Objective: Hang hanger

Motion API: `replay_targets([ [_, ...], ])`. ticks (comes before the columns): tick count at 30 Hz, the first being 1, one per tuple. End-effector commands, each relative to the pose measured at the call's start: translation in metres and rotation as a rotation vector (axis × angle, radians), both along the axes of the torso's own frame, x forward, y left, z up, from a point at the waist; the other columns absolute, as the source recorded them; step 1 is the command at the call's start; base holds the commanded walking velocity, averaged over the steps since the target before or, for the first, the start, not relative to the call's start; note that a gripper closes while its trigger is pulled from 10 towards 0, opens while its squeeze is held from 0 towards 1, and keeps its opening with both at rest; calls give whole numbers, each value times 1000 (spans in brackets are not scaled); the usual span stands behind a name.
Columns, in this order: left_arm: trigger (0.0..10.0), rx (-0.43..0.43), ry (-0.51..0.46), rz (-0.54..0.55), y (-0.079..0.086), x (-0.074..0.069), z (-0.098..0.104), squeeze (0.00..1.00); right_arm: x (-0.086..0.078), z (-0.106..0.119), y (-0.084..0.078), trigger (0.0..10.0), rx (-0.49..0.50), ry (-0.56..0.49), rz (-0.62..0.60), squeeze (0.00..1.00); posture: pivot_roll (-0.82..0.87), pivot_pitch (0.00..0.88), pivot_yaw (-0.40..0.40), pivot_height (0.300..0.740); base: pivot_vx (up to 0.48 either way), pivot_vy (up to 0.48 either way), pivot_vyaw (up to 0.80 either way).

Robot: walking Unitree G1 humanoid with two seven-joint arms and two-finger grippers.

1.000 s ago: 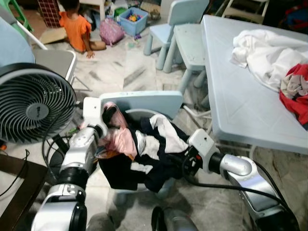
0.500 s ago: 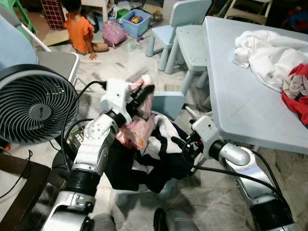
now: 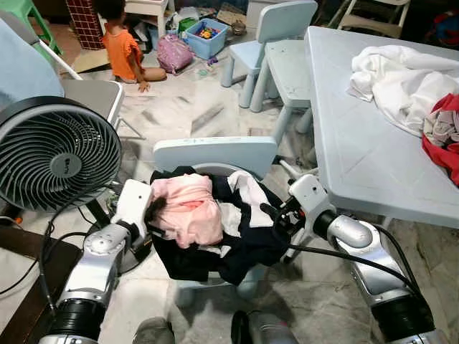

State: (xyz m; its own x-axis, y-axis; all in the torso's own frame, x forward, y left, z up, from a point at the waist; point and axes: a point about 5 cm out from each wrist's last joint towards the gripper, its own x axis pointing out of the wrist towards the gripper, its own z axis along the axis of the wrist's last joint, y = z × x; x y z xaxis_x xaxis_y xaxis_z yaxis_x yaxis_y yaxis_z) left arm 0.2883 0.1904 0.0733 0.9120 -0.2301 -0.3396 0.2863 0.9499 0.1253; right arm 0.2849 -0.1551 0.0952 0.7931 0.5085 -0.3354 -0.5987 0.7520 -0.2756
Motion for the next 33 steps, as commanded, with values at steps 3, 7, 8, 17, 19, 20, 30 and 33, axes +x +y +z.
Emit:
replay_targets([
  [3, 0, -56, -179, -52, -15, 19, 38, 0, 2, -1, 2, 10000, -13, -8, 9, 0, -19, 92, -80, 740, 0, 0, 0],
  [7, 0, -93, -317, -281, -51, 30, 80, 0, 6, -2, -2, 10000, -26, -30, -44, 0, -26, 77, -60, 740, 0, 0, 0],
  [8, 0, -96, -321, -309, -54, 30, 84, 0, 7, -2, -2, 10000, -27, -33, -52, 0, -25, 77, -57, 740, 0, 0, 0],
  [17, 0, -13, -470, -257, -35, 38, 121, 0, 9, -8, -5, 10000, -32, -30, -100, 0, 0, 58, -40, 740, 0, 0, 0],
  [19, 0, 11, -473, -255, -29, 36, 124, 0, 10, -9, -5, 10000, -38, -30, -102, 0, 2, 56, -41, 740, 0, 0, 0],
  [20, 0, 44, -491, -245, -23, 35, 130, 0, 12, -9, -4, 10000, -39, -31, -103, 0, 5, 54, -42, 740, 0, 0, 0],
  [30, 0, 145, -498, -388, -18, 33, 152, 0, 21, -12, 1, 10000, -48, -35, -99, 0, 28, 37, -48, 740, 0, 0, 0],
  [33, 0, 157, -463, -477, -27, 29, 148, 0, 21, -12, 2, 10000, -49, -37, -98, 0, 22, 34, -42, 740, 0, 0, 0],
])
